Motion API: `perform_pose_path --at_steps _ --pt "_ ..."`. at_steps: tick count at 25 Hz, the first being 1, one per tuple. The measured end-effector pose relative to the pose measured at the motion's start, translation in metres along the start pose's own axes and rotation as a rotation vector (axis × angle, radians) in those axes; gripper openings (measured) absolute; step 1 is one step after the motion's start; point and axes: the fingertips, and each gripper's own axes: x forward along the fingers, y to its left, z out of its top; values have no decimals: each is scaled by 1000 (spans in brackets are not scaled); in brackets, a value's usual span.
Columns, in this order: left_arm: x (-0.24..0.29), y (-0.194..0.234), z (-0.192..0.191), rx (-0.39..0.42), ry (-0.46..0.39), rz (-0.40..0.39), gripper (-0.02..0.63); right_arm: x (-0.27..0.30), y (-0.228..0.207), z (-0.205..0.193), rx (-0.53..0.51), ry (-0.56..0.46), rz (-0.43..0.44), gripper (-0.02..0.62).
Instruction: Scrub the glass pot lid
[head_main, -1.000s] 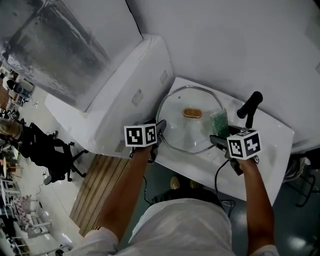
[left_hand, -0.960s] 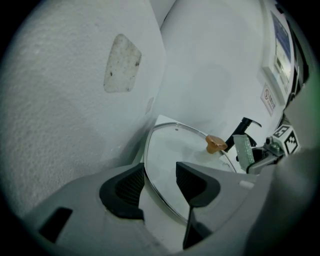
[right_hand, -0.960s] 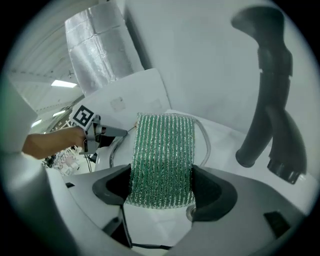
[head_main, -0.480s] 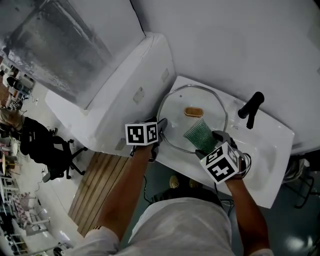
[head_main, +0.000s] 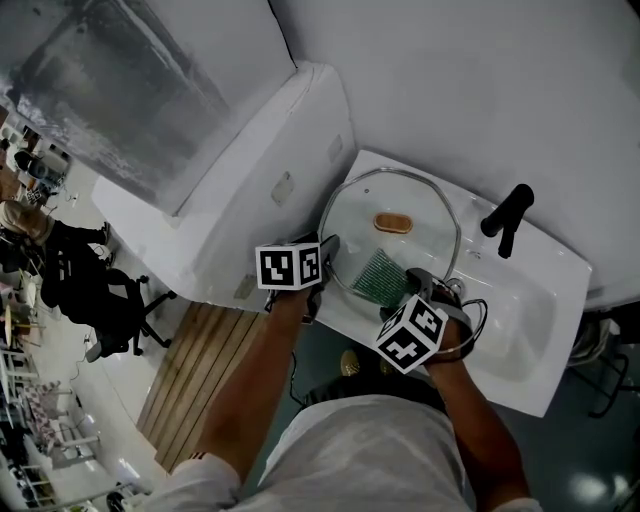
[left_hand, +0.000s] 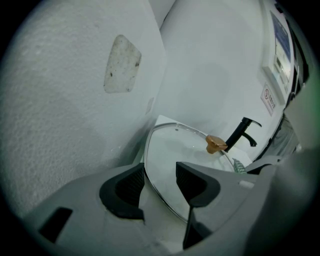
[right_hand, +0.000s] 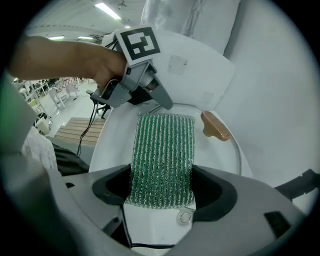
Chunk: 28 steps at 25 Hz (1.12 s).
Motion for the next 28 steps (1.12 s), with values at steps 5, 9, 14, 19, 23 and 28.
perform_pose_path --at_steps 5,9,14,19,23,28 --pt "0 0 0 0 4 -2 212 1 -6 -7 36 -17 11 348" --pt "0 1 -1 -1 5 -3 212 -1 -12 -14 90 -45 33 348" --pt "0 1 -1 -2 6 -4 212 -7 -25 -26 166 -90 55 348" --pt "1 2 -2 -6 6 0 212 -13 -45 -49 341 -158 92 348" --pt "0 1 -1 -8 4 6 211 -15 -57 -70 456 -194 110 348" --pt "0 0 0 4 11 19 212 -15 -61 -79 564 -252 158 348"
